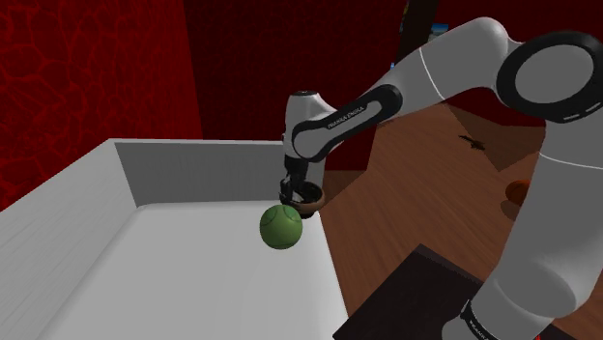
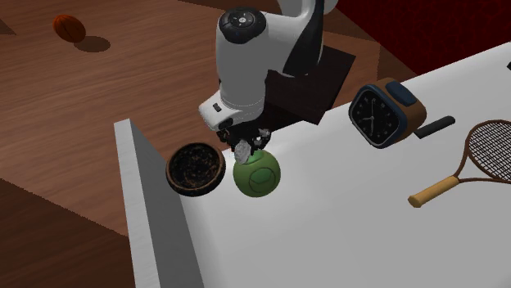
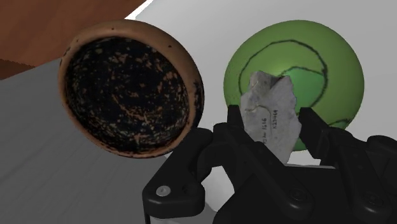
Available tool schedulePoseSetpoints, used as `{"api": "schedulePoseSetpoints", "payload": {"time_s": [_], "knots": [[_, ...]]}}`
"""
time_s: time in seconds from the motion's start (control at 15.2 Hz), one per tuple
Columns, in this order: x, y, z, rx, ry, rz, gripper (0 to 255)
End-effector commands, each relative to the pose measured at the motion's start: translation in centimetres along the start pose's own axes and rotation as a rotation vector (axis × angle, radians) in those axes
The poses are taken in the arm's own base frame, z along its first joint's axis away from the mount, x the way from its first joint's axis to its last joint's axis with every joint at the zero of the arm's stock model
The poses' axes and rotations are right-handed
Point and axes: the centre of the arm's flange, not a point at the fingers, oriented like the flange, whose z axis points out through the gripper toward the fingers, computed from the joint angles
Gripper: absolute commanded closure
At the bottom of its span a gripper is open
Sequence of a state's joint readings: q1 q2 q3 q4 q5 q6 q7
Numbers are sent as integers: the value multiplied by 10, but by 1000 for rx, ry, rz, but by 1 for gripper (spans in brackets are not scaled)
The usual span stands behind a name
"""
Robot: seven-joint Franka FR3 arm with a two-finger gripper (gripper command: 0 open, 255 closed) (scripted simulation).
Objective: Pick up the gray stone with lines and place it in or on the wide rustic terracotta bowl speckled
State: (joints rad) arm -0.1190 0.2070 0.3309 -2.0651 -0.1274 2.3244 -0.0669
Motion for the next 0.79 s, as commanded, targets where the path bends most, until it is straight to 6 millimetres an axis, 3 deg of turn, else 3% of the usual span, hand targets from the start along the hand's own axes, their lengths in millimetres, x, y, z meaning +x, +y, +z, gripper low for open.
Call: {"api": "schedulePoseSetpoints", "payload": {"time_s": [0.0, 0.59, 0.73], "knots": [[4, 29, 2, 0, 0, -1, 255], [29, 145, 6, 0, 0, -1, 255], [31, 152, 11, 0, 0, -1, 255]]}}
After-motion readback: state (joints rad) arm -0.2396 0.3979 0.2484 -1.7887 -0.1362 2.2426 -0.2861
